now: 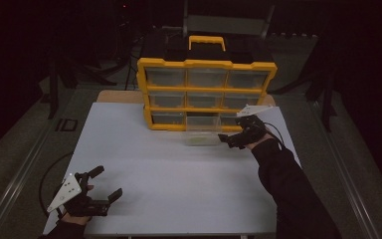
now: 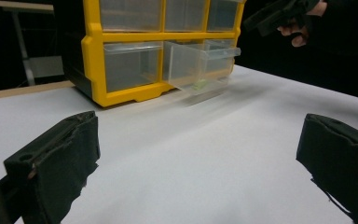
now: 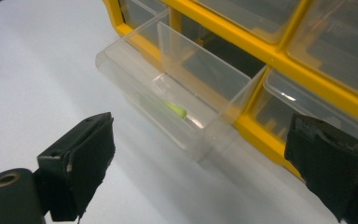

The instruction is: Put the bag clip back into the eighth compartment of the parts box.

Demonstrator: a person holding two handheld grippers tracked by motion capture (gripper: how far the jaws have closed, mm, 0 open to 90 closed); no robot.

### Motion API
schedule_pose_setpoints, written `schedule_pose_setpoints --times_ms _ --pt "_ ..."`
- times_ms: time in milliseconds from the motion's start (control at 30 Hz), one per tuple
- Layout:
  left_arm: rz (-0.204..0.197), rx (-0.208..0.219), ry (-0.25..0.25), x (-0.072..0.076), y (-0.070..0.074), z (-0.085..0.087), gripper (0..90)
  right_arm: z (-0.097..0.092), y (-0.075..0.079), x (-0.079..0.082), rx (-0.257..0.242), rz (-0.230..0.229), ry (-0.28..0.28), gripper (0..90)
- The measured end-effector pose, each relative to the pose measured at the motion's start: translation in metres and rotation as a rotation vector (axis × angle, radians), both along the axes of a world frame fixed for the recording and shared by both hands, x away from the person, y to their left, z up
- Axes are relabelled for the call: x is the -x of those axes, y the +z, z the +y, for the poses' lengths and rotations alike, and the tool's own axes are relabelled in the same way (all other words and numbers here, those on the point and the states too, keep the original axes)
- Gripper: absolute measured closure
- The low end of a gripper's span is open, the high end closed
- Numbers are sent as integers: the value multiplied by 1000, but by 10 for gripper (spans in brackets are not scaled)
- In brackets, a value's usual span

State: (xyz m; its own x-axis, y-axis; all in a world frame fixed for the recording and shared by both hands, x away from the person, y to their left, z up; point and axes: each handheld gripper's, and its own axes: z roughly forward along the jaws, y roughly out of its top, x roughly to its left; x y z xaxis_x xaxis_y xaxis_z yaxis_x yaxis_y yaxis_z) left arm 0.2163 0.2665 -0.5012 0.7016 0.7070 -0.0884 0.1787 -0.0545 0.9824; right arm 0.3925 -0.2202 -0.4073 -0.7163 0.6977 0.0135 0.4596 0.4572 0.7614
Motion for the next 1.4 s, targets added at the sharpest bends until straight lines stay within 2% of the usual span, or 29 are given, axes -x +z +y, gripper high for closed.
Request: schedule_pose_setpoints --times_ms 367,467,933,1000,1400 --pt "0 -1 -2 0 0 0 2 -12 -17 17 -24 8 -15 85" --pt "0 -1 -1 0 0 0 2 -18 -23 23 -43 -6 -19 85" --pt "1 2 -3 0 0 0 2 -25 -46 49 -60 -20 0 85" --pt "1 1 -3 0 0 0 2 -26 -50 53 -48 -20 6 85" --pt "2 0 -4 -1 0 0 2 -34 -68 74 -55 -24 25 85"
